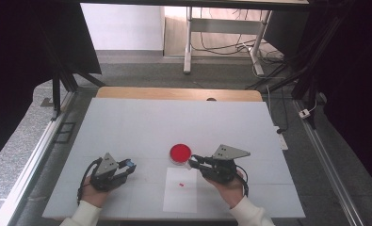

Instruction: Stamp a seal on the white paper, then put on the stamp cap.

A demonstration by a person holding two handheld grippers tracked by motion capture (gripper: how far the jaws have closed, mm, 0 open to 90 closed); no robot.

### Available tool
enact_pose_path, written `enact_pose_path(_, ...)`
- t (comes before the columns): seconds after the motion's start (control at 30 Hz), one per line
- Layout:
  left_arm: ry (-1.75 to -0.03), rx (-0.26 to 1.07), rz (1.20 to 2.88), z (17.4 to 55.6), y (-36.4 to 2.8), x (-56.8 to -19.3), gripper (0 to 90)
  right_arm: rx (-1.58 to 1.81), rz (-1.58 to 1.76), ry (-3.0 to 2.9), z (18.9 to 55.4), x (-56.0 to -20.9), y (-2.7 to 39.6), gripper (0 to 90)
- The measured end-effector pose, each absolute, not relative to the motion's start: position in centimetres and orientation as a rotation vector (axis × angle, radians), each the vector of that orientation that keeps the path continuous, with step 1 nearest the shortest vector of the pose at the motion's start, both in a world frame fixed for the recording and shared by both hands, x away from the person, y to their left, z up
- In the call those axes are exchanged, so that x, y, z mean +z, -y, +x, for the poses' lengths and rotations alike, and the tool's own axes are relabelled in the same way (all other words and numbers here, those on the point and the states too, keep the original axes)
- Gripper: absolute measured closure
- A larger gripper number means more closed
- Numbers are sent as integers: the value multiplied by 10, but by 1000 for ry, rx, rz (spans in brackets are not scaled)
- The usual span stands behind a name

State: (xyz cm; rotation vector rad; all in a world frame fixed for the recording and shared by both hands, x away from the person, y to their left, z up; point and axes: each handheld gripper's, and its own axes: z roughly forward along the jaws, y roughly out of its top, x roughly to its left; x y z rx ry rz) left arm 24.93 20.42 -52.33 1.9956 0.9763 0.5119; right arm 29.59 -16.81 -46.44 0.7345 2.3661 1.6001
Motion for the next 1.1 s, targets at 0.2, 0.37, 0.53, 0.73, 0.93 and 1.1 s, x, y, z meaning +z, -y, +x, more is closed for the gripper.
enact_pose_path(0.2, -981, 514, 2000, 250, -203, -524, 643, 1614, 757, -2332, 298, -461, 174, 752)
enact_pose_path(0.37, -976, 512, 1999, 249, -203, -524, 643, 1623, 770, -2314, 299, -459, 176, 752)
enact_pose_path(0.53, -972, 510, 1997, 250, -202, -524, 643, 1624, 768, -2310, 299, -459, 176, 752)
enact_pose_path(0.73, -961, 511, 2000, 252, -198, -522, 643, 1628, 772, -2301, 299, -459, 178, 752)
enact_pose_path(0.93, -931, 509, 2000, 251, -191, -519, 643, 1629, 772, -2295, 300, -458, 179, 752)
enact_pose_path(1.1, -914, 500, 2006, 251, -186, -518, 643, 1631, 773, -2297, 300, -458, 179, 752)
